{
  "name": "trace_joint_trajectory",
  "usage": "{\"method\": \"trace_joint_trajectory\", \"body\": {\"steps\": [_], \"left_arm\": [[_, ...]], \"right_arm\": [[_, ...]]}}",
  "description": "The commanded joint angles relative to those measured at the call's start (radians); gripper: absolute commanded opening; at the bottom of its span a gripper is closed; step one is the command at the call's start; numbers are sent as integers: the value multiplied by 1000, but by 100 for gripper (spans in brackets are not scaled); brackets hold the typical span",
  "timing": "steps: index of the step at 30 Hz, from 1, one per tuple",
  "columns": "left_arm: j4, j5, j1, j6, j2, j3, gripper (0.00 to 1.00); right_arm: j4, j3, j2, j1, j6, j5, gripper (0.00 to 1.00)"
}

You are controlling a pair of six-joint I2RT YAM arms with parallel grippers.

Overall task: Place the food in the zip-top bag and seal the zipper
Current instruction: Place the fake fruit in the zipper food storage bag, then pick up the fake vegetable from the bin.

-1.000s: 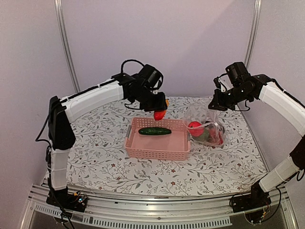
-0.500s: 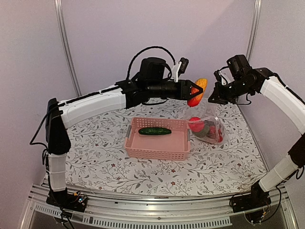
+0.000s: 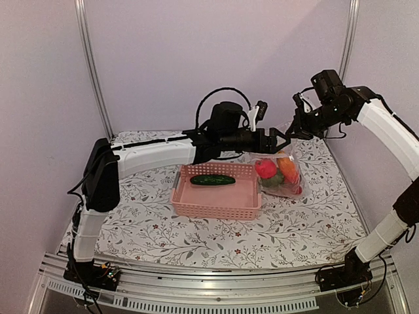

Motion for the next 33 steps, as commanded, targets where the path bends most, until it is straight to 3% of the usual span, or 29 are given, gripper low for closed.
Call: {"method": "trace_joint_trajectory", "body": {"steps": [1,7,12,20,23,27,33], "left_arm": [[29,-44,7,8,-66,8,100],[15,-111,7,90,-224,-31,100],[-63,-259,37,100,-370,-175,100],[-365,-256,152,207,-493,-404,97],[-502,-215,188,309,-468,-421,89],[-752,-227,223,439,-330,-290,70],[-828,-322,228,519,-175,-216,70]], "right_arm": [[11,17,2,-8,-4,-15,0],[37,-21,-10,-15,3,-13,0],[52,-41,-18,-16,4,-6,0],[63,-74,-30,-17,6,-10,0],[62,-76,-34,-17,0,-10,0],[60,-84,-34,-17,-6,-14,0],[55,-79,-30,-18,-6,-25,0]]}}
